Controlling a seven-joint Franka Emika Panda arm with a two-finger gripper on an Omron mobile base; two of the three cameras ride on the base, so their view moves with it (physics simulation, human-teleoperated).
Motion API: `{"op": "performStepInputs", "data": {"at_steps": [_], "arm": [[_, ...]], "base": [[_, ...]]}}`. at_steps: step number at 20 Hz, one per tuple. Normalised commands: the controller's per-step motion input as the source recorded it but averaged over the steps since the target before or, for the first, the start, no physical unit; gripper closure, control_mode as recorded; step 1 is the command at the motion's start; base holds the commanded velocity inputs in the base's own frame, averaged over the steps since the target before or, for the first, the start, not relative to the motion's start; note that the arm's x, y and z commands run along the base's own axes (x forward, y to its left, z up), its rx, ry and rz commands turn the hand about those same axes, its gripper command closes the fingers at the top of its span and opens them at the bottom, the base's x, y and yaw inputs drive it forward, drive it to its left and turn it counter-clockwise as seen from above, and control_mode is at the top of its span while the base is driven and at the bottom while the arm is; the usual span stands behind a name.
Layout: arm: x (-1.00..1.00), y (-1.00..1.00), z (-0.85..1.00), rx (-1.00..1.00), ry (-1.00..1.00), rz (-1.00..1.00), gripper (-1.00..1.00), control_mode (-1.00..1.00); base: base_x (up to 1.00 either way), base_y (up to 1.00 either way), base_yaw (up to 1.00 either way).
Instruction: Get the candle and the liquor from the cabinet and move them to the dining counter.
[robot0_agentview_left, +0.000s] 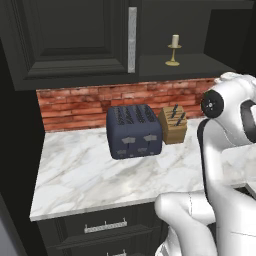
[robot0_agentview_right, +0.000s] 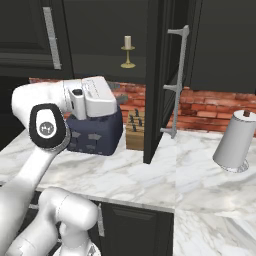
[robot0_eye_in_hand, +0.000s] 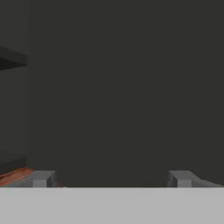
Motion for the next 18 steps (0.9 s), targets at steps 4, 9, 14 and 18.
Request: {"op": "performStepInputs", "data": {"at_steps": [4, 9, 14, 18], "arm": [[0.22, -0.81, 0.0, 0.1, 0.0, 0.02, -1.0, -1.0], [0.2, -0.46, -0.08, 0.03, 0.0, 0.0, -1.0, -1.0], [0.18, -0.45, -0.12, 0.02, -0.06, 0.0, -1.0, -1.0], [0.24, -0.47, -0.16, 0.02, -0.11, 0.0, -1.0, -1.0]], "base": [[0.0, 0.0, 0.0], [0.0, 0.0, 0.0], [0.0, 0.0, 0.0], [0.0, 0.0, 0.0]]}}
